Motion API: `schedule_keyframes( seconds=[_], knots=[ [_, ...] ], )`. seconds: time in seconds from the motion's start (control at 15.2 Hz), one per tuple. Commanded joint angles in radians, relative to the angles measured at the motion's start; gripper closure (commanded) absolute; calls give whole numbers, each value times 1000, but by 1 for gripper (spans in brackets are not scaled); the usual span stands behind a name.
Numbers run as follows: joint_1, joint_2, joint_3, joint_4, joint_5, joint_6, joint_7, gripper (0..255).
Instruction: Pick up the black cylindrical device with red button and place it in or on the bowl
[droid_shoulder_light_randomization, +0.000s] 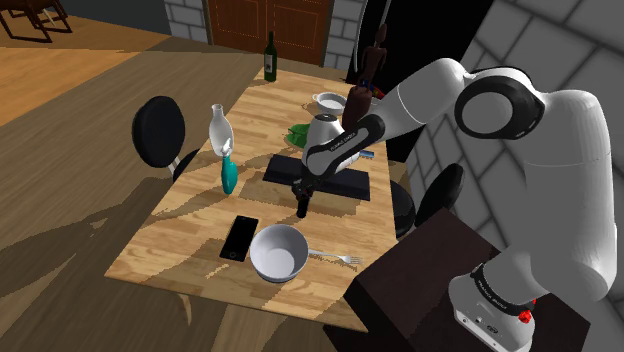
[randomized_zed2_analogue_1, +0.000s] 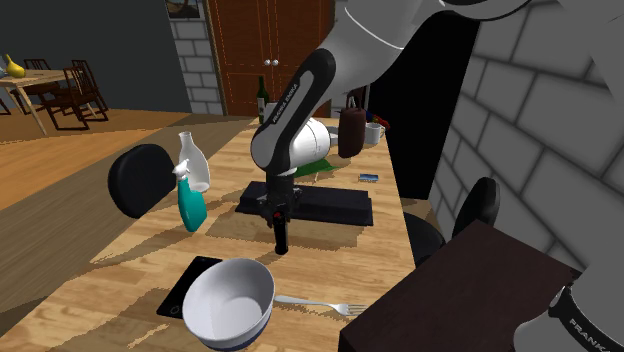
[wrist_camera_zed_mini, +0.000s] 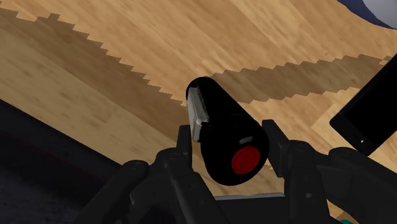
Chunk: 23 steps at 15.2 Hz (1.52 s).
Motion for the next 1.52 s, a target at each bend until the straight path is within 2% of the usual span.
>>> schedule_keyframes(
  seconds=[0.0, 0.26, 1.45],
  knots=[
    [1, 1, 1, 0, 0, 0, 0, 255],
    [1, 1, 1, 0, 0, 0, 0, 255],
    [-9, -199, 10, -43, 8, -156, 14, 255]
  ],
)
